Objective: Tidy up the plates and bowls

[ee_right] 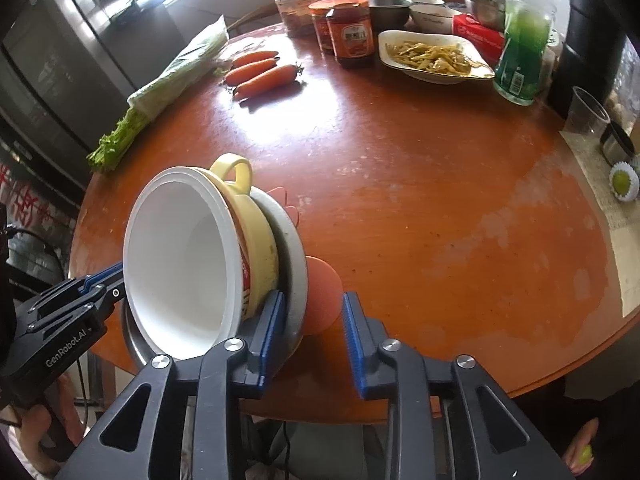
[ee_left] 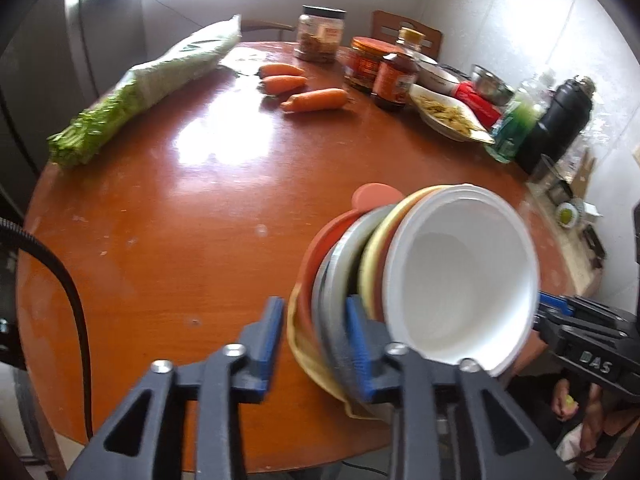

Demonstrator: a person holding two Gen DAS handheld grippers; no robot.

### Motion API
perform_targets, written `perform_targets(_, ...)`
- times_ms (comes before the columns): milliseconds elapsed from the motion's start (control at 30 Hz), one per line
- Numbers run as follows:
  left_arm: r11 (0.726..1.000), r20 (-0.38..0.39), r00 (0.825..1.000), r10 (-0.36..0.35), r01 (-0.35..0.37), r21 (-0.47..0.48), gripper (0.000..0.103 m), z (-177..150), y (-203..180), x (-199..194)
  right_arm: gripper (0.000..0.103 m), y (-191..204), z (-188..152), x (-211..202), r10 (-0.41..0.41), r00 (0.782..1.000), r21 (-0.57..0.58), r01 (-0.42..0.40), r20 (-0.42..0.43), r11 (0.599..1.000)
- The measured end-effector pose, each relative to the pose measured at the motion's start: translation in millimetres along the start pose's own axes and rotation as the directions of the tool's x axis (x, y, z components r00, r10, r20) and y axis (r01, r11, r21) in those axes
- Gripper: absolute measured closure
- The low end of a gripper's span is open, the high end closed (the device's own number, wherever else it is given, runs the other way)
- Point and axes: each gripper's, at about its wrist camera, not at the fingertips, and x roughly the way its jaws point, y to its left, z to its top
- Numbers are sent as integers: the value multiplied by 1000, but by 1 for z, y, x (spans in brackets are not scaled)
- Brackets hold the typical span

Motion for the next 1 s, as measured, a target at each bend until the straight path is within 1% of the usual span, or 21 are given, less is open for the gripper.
perform_targets(33,1000,4,1000,-7,7,-16,60,0,3,0,70,-1,-1,0,2,1000,3,-2,4,1000)
perform_targets(167,994,5,997,-76,76,-74,60,-2,17,3,70,-3,-3,-1,22,1000,27,-23,19,999)
perform_targets(200,994,7,997,-78,78,-80,60,-3,18,3,70,-4,-3,-1,32,999,33,-32,24,999)
perform_targets(267,995,20,998,-67,68,-77,60,-4,18,1,70,-7,-6,-4,60,997,45,-62,42,997)
perform_targets(333,995,33,997,-71,74,-70,60,-4,16,-2,70,-7,-8,-7,71,996,51,-74,59,996)
perform_targets(467,996,93,994,-49,56,-73,60,-4,14,-15,69,-6,-13,-19,69,991,50,-75,114,996)
perform_targets(600,997,166,986,-25,37,-70,60,-6,14,-34,66,-3,-20,-33,57,986,46,-65,154,997)
perform_targets(700,998,194,981,16,-3,-68,60,-10,12,-44,66,-1,-26,-45,50,981,42,-59,188,997)
perform_targets(733,998,203,979,18,-5,-64,60,-11,11,-47,66,1,-29,-50,48,978,42,-57,203,997)
perform_targets(800,998,233,973,9,6,-61,60,-15,12,-54,65,5,-35,-59,30,972,33,-38,234,999)
perform_targets(867,996,270,963,15,8,-84,60,-19,16,-62,64,12,-45,-71,-8,960,18,3,280,1000)
perform_targets(933,994,318,947,41,-6,-111,60,-25,18,-72,63,19,-53,-79,-21,949,3,21,314,1000)
perform_targets(1000,991,363,928,81,-36,-129,60,-30,21,-83,60,27,-64,-86,-8,938,-16,15,345,1000)
